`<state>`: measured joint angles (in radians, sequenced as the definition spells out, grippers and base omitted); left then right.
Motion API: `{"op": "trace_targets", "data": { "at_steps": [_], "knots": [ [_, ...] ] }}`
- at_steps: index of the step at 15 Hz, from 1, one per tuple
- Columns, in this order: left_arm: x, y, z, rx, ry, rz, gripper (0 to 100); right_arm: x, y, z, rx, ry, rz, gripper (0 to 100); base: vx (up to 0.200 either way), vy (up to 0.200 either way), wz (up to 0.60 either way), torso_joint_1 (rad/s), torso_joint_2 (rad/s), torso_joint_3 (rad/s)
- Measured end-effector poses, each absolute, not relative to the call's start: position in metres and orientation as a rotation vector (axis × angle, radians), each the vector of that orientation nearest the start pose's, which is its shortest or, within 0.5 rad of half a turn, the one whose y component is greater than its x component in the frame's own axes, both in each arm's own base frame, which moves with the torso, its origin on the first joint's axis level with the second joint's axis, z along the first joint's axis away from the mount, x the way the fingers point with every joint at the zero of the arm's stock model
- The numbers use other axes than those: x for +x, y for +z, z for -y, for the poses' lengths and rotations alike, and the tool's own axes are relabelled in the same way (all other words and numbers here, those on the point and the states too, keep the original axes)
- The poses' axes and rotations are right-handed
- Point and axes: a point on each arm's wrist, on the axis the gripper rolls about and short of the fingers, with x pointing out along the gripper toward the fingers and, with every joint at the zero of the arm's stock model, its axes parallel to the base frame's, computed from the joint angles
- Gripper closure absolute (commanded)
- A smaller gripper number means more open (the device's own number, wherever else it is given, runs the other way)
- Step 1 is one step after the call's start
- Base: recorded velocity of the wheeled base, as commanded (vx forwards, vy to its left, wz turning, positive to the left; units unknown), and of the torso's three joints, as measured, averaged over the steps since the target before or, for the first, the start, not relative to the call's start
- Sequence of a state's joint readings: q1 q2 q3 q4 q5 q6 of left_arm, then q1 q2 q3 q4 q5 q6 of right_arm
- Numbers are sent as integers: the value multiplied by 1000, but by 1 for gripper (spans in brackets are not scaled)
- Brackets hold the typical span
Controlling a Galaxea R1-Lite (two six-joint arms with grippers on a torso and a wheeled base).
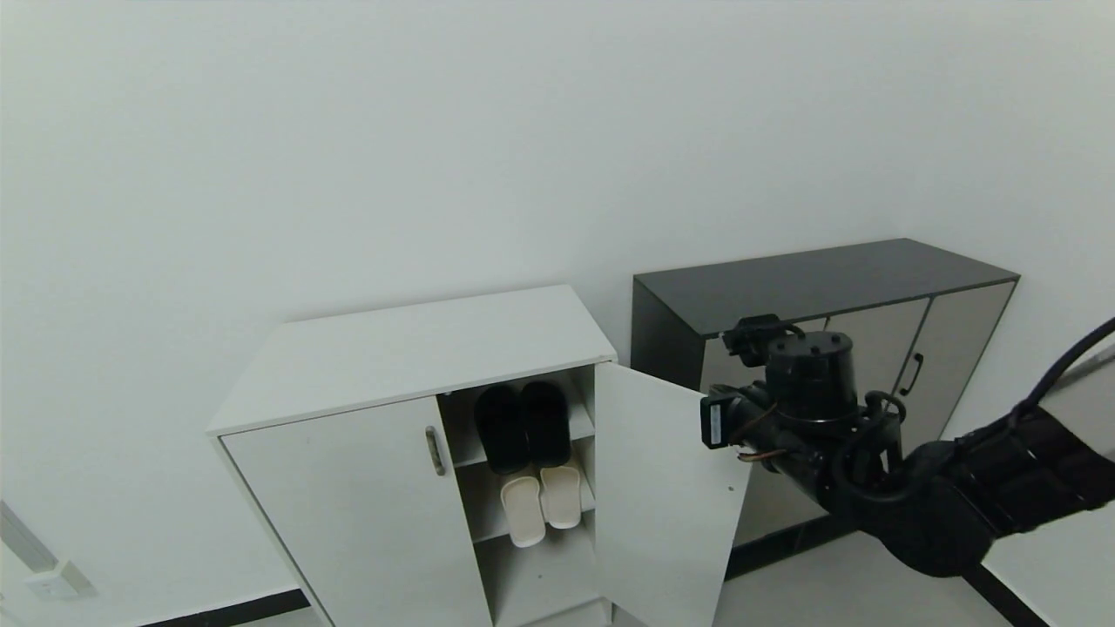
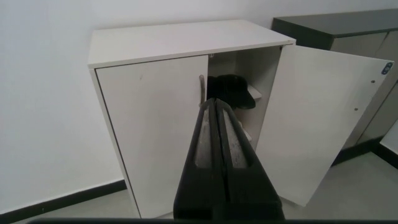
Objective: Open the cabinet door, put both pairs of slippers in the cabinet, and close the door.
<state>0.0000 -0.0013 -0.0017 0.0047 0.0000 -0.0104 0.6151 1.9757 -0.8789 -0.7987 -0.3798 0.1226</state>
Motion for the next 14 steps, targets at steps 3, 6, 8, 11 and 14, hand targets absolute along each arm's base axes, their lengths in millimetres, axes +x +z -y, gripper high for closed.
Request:
{"op": "trace_targets", "data": {
  "at_steps": [3,6,8,11,14],
  "knots": [
    [-23,75,0,-10,0,-2,100,336,117,-192,-12,195,-303,100,0,0,0,0,0,0],
    [-23,75,0,-10,0,-2,100,367,109,-184,-1,167,-319,100,0,0,0,0,0,0],
    [-23,75,0,-10,0,-2,100,382,102,-180,4,145,-319,100,0,0,0,0,0,0],
    [-23,75,0,-11,1,-2,100,397,91,-174,9,127,-329,100,0,0,0,0,0,0],
    [-23,75,0,-10,1,-2,100,404,80,-170,8,125,-349,100,0,0,0,0,0,0]
  ]
}}
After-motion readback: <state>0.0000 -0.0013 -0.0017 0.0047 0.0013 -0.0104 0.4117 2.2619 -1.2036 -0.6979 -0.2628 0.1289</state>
